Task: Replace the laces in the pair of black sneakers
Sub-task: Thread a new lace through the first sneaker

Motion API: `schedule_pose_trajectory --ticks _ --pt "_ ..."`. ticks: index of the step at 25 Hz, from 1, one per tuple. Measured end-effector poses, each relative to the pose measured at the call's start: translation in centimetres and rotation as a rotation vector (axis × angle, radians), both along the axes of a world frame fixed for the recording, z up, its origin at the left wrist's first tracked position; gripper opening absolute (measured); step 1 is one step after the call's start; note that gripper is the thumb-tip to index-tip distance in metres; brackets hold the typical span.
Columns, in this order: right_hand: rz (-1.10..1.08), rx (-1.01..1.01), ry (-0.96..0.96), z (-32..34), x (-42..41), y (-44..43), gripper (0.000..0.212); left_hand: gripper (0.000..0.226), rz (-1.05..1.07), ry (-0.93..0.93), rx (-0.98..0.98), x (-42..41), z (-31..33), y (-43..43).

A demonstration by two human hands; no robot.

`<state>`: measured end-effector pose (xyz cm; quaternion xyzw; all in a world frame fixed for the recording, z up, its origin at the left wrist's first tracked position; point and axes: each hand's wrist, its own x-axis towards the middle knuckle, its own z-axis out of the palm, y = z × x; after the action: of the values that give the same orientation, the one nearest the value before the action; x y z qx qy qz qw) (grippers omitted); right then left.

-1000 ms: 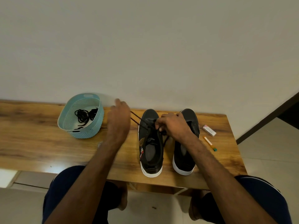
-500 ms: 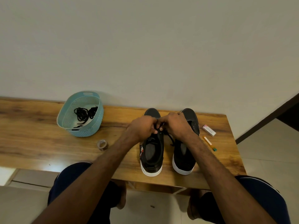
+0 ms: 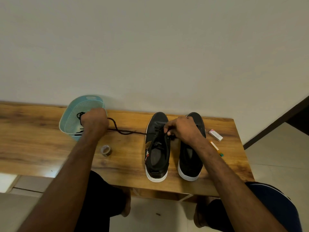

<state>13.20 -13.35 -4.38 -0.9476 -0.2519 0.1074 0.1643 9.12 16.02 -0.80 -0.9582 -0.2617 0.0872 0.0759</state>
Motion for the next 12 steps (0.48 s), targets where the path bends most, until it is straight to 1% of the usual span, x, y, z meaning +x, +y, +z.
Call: schedule_pose_trajectory --ticks 2,3,5,6,7,9,10,12 --pt "-0.006 0.09 0.066 -0.2 0.1 -0.2 0.022 0.025 -0.085 0.095 -0.108 -0.4 -0.9 -0.6" --pt "-0.025 0.165 0.095 -0.2 0.1 -0.2 0.026 0.03 -0.131 0.092 -0.174 -0.4 -1.3 -1.4" --pt "-0.119 0.304 0.106 -0.6 0.2 0.2 0.035 0.053 -0.182 0.012 -0.346 -0.1 -1.8 -3.4" --pt "-0.173 0.329 0.102 -0.8 0.4 0.4 0.033 0.063 -0.208 -0.024 -0.448 0.0 -2.0 -4.8" --pt "-0.204 0.318 0.102 -1.1 0.5 0.7 0.027 0.068 -0.234 -0.02 -0.553 0.1 -2.2 -6.4" --pt "-0.181 0.235 0.119 -1.8 0.7 1.3 0.017 0.067 -0.272 0.083 -0.7 0.1 -2.8 -9.2" --pt "-0.153 0.19 0.122 -2.0 0.6 1.6 0.018 0.063 -0.293 0.12 -0.725 0.2 -3.3 -10.2" --pt "-0.1 0.109 0.098 -2.0 0.7 1.8 0.026 0.053 -0.338 0.121 -0.728 0.3 -3.9 -11.3"
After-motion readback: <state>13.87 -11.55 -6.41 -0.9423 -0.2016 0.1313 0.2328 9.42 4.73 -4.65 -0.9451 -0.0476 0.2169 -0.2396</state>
